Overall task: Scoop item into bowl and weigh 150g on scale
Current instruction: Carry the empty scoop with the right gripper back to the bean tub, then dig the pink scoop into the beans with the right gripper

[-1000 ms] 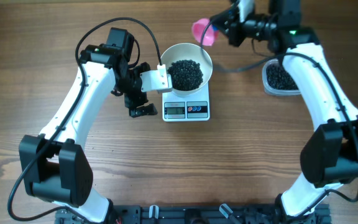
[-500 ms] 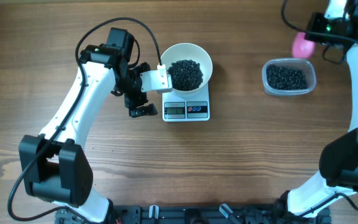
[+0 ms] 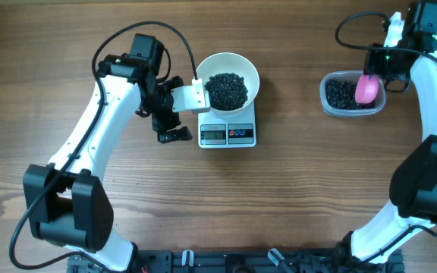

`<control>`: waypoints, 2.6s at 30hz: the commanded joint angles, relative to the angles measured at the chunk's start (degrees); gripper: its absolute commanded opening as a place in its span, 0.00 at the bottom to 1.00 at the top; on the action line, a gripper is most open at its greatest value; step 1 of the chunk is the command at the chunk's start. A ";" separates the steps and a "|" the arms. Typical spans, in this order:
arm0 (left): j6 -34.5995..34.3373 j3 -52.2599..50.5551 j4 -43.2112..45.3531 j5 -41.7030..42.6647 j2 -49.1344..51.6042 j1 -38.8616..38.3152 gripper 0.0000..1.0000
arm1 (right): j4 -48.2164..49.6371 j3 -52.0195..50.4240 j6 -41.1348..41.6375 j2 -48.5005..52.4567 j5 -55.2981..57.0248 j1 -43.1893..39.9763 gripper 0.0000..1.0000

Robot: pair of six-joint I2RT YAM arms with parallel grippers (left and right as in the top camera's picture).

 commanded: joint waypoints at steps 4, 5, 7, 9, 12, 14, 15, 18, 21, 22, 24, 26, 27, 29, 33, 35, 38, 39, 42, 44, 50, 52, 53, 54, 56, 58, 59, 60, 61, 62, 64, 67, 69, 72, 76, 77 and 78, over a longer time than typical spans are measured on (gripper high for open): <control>1.11 -0.37 -0.04 1.36 0.22 -0.20 1.00 | -5.86 -0.46 -0.76 1.03 -0.44 0.17 0.13; 1.11 -0.37 -0.07 1.36 0.22 -0.20 1.00 | -6.27 -0.46 -0.76 1.03 -0.44 0.17 0.14; 1.11 -0.37 -0.04 1.36 0.22 -0.20 1.00 | -6.69 -0.46 -0.76 1.03 -0.31 0.17 0.16; 1.11 -0.37 -0.04 1.36 0.22 -0.20 1.00 | -6.88 -0.46 -0.76 1.03 0.90 0.17 0.20; 1.11 -0.37 -0.04 1.36 0.22 -0.20 1.00 | -6.69 -0.46 -0.74 1.03 1.95 0.17 0.20; 1.11 -0.37 -0.04 1.36 0.22 -0.20 1.00 | -6.86 -0.46 -0.74 1.03 1.95 0.17 0.17; 1.11 -0.37 -0.07 1.36 0.22 -0.20 1.00 | -6.93 -0.46 -0.74 1.03 1.95 0.17 0.15; 1.11 -0.37 -0.04 1.36 0.22 -0.20 1.00 | -6.84 -0.46 -0.74 1.03 1.95 0.17 0.04; 1.11 -0.37 -0.07 1.36 0.22 -0.20 1.00 | -7.21 0.92 -5.46 1.01 1.95 0.15 0.04; 1.11 -0.37 -0.04 1.36 0.22 -0.20 1.00 | -7.39 1.51 -6.88 1.01 1.95 0.15 0.04; 1.11 -0.37 -0.04 1.36 0.22 -0.20 1.00 | -7.17 2.64 -8.98 1.01 1.68 0.22 0.04; 1.11 -0.37 -0.04 1.36 0.22 -0.20 1.00 | -6.25 2.67 -13.53 1.01 1.70 0.50 0.04; 1.11 -0.37 -0.04 1.36 0.22 -0.20 1.00 | -5.49 2.67 -16.33 1.03 1.70 0.68 0.04; 1.11 -0.37 -0.04 1.36 0.22 -0.20 1.00 | -4.07 2.67 -18.45 1.03 1.70 0.83 0.04; 1.11 -0.37 -0.04 1.36 0.22 -0.20 1.00 | -1.38 1.09 -19.50 1.38 1.68 0.83 0.04; 1.11 -0.37 -0.04 1.36 0.22 -0.20 1.00 | -0.59 -0.24 -19.69 1.66 1.42 0.83 0.04; 1.11 -0.37 -0.04 1.36 0.22 -0.20 1.00 | 0.52 -2.89 -19.65 1.90 -1.31 0.83 0.04; 1.11 -0.37 -0.04 1.36 0.22 -0.20 1.00 | 1.25 -3.87 -19.61 1.92 -3.06 0.83 0.04; 1.11 -0.37 -0.04 1.36 0.22 -0.20 1.00 | 4.22 -6.80 -14.82 2.34 -9.62 0.83 0.04; 1.11 -0.37 -0.04 1.36 0.22 -0.20 1.00 | 6.27 -8.46 -10.73 2.99 -11.30 0.83 0.04; 1.11 -0.37 -0.04 1.36 0.22 -0.20 1.00 | 8.24 -9.77 -2.93 4.44 -17.16 0.76 0.04; 1.11 -0.37 -0.04 1.36 0.22 -0.20 1.00 | 9.22 -9.66 -1.01 4.37 -19.15 0.59 0.04; 1.11 -0.37 -0.04 1.36 0.22 -0.20 1.00 | 9.73 -9.66 0.07 4.37 -20.11 0.37 0.04; 1.11 -0.37 -0.04 1.36 0.22 -0.20 1.00 | 10.23 -9.66 1.29 4.37 -20.85 0.13 0.04; 1.11 -0.37 -0.04 1.36 0.22 -0.20 1.00 | 11.56 -9.62 4.42 4.37 -21.57 -0.92 0.04; 1.11 -0.37 -0.04 1.36 0.22 -0.20 1.00 | 12.90 -9.57 5.88 4.37 -22.60 -2.51 0.04; 1.11 -0.37 -0.04 1.36 0.22 -0.20 1.00 | 13.55 -9.57 5.88 4.37 -24.24 -3.43 0.04; 1.11 -0.37 -0.04 1.36 0.22 -0.20 1.00 | 14.14 -9.57 5.90 4.37 -26.77 -4.66 0.04; 1.11 -0.37 -0.04 1.36 0.22 -0.20 1.00 | 14.64 -9.57 5.90 4.37 -29.22 -5.84 0.04; 1.11 -0.37 -0.04 1.36 0.22 -0.20 1.00 | 14.99 -9.57 6.03 4.37 -31.23 -7.02 0.04; 1.11 -0.37 -0.04 1.36 0.22 -0.20 1.00 | 15.06 -9.57 7.37 4.37 -32.98 -8.83 0.04; 1.11 -0.37 -0.04 1.36 0.22 -0.20 1.00 | 13.35 -9.57 7.34 4.37 -33.35 -9.86 0.04; 1.11 -0.37 -0.04 1.36 0.22 -0.20 1.00 | 11.52 -9.60 6.86 4.39 -33.31 -9.70 0.04; 1.11 -0.37 -0.04 1.36 0.22 -0.20 1.00 | 10.29 -9.77 6.73 4.39 -32.83 -8.92 0.04; 1.11 -0.37 -0.04 1.36 0.22 -0.20 1.00 | 11.30 -9.79 6.75 4.39 -26.21 -8.48 0.04; 1.11 -0.37 -0.07 1.36 0.22 -0.20 1.00 | 11.98 -9.79 6.75 4.39 -24.26 -8.48 0.04; 1.11 -0.37 -0.04 1.36 0.22 -0.20 1.00 | 12.79 -9.79 6.78 4.39 -23.04 -8.48 0.04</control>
